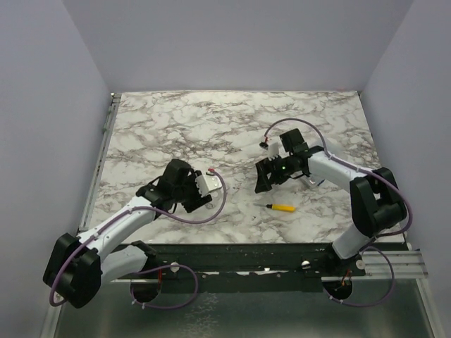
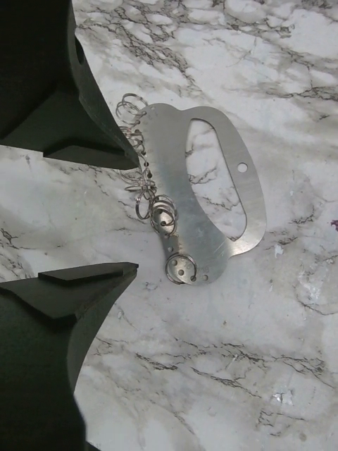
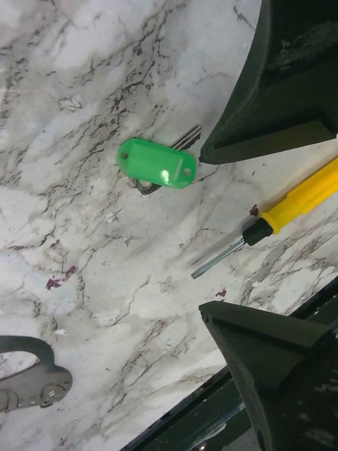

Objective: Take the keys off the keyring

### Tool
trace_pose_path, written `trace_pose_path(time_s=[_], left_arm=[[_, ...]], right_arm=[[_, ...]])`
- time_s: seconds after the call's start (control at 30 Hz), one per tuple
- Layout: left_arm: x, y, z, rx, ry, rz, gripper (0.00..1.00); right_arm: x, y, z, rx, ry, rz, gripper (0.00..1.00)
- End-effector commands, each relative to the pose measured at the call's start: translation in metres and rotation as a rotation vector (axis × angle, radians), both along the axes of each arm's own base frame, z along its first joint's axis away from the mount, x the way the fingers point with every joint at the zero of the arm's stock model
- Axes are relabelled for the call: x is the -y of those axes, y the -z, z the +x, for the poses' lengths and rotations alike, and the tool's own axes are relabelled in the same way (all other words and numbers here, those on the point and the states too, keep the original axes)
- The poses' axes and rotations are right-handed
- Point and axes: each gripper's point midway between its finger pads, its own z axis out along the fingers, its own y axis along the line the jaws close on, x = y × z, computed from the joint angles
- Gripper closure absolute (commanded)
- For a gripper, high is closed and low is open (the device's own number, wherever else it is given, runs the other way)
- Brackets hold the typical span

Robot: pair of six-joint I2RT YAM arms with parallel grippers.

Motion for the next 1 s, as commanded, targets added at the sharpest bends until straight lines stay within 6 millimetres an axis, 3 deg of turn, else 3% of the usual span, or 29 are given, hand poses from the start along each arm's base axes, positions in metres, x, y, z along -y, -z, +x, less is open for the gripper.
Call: trace_pose_path(time_s=[0.0,0.1,0.17,0.33,0.5,0.6,0.63,0.7,0.8,0.9,0.97], left_arm=[[-0.008,-0.03,-0.004,-0.047,-0.082,-0.002,0.36],[-0.002,-0.062,0.006,-0.065,-0.167,-0.063,0.28],[0.001,-0.082,0.016,-0.085,-0.231,-0.098,0.16],[-0.006,-0.121,0.06,-0.166,-0.445,-0.121,0.06],[-0.027,-0.15,0.112,-0.316,-0.616,-0.158,0.01],[-0.046,-0.165,0.145,-0.332,-0.73,-0.162,0.01],[-0.054,-0.17,0.154,-0.332,-0.764,-0.163,0.01],[-0.072,-0.175,0.171,-0.325,-0.821,-0.167,0.01],[-0.105,-0.167,0.187,-0.317,-0.911,-0.161,0.01],[-0.135,-0.146,0.19,-0.316,-0.993,-0.145,0.01],[-0.147,-0.13,0.186,-0.32,-1.039,-0.136,0.01]], right_arm=[[-0.002,-0.044,0.01,0.12,-0.036,0.04,0.08],[-0.005,-0.07,0.012,0.191,-0.052,0.075,0.0],[-0.005,-0.086,0.013,0.231,-0.051,0.089,0.0],[0.003,-0.134,0.024,0.35,-0.004,0.132,0.0],[0.037,-0.183,0.049,0.41,0.136,0.182,0.0],[0.068,-0.205,0.066,0.444,0.232,0.189,0.0],[0.087,-0.211,0.074,0.451,0.284,0.192,0.0],[0.12,-0.216,0.084,0.444,0.375,0.2,0.0],[0.172,-0.207,0.092,0.402,0.515,0.207,0.0],[0.212,-0.188,0.09,0.366,0.613,0.2,0.0],[0.227,-0.175,0.085,0.356,0.643,0.181,0.0]])
